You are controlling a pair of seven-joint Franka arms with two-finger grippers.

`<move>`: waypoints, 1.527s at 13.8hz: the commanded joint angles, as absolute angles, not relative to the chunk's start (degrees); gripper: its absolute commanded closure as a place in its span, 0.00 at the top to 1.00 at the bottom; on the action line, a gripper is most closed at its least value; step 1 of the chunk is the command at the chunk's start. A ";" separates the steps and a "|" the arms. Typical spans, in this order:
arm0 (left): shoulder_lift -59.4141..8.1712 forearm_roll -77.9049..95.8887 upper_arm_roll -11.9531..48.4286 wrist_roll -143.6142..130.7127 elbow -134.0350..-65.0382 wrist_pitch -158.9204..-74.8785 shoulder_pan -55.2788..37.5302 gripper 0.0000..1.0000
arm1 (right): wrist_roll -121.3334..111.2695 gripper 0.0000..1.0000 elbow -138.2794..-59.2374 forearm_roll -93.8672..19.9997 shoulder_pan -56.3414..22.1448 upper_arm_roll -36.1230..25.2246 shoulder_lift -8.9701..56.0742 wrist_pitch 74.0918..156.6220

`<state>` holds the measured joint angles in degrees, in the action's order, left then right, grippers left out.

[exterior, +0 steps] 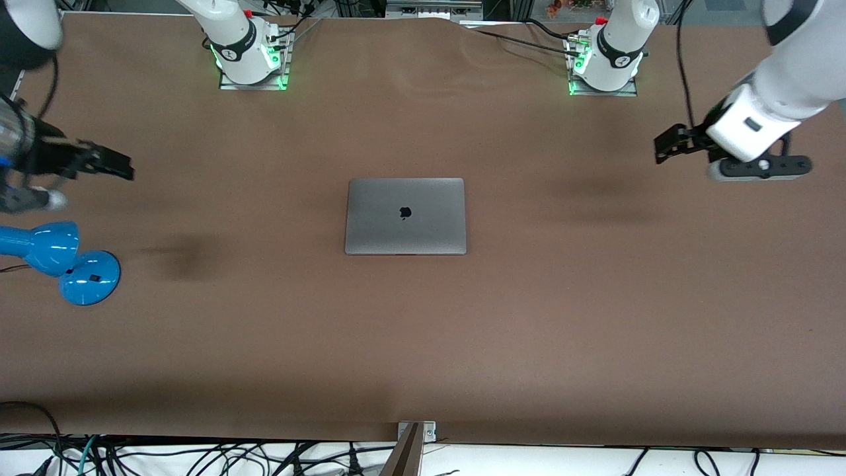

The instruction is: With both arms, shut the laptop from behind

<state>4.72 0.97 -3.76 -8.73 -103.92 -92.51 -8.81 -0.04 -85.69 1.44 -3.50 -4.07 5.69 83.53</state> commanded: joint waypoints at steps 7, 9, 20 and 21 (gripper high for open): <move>5.54 1.49 -1.14 -3.79 -102.04 -90.44 -1.14 1.00 | 4.21 1.00 -94.39 0.26 -5.71 -6.07 -2.90 86.02; 5.54 1.49 -1.14 -3.08 -102.04 -90.44 -1.40 1.00 | 5.36 1.00 -95.27 0.35 -6.06 -6.06 -2.73 89.55; 4.31 1.93 -0.79 -3.16 -99.67 -87.46 -2.11 1.00 | 5.62 1.00 -94.92 0.79 -5.98 -5.98 -2.28 88.59; 4.22 1.93 -0.79 -2.99 -99.67 -86.93 -2.28 1.00 | 5.62 1.00 -94.92 0.70 -5.98 -5.98 -2.20 88.59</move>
